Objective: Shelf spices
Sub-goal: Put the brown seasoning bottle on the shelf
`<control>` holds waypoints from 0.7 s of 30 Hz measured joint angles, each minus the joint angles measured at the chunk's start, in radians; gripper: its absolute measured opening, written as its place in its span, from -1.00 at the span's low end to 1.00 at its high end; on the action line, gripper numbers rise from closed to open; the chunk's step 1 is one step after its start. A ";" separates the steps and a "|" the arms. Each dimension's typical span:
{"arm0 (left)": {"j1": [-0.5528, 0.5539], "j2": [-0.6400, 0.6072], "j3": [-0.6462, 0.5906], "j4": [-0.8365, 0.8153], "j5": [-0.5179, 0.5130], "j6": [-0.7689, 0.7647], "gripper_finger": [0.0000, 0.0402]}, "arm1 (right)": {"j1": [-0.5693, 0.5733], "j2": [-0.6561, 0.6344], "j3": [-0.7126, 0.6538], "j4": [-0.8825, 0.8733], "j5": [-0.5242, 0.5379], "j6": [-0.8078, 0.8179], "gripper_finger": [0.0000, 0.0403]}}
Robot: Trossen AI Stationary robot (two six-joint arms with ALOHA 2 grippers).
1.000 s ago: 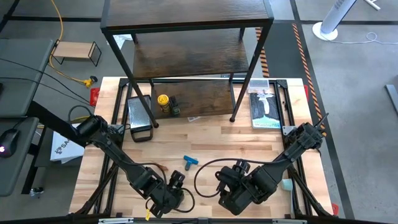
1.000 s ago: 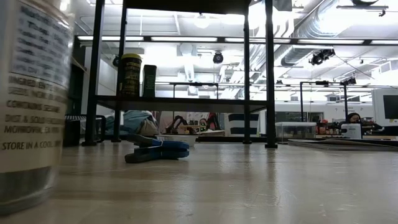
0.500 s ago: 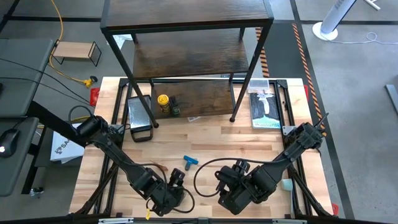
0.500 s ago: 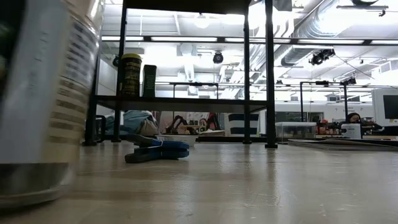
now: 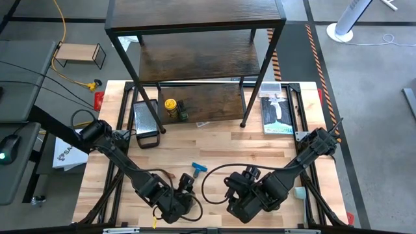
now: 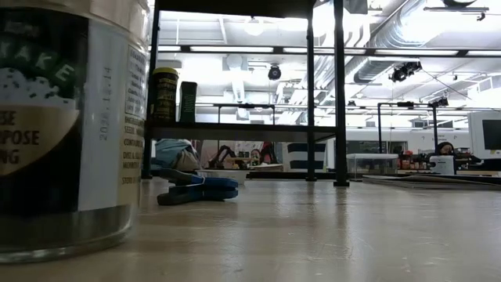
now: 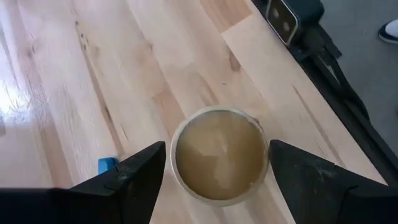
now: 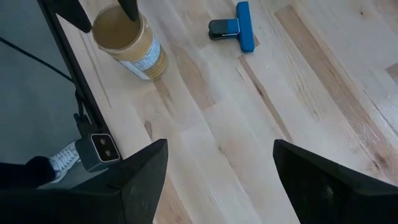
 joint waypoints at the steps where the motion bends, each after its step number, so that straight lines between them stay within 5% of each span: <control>1: 0.002 0.000 0.000 0.007 0.002 0.000 0.41 | -0.001 0.000 0.000 0.003 0.000 0.001 0.42; 11: -0.007 0.000 0.000 0.176 0.026 -0.003 0.41 | -0.002 0.000 0.000 0.008 0.001 0.025 0.43; 21: -0.003 0.000 0.001 0.161 0.086 -0.018 0.41 | -0.002 0.000 0.000 0.013 0.001 0.025 0.43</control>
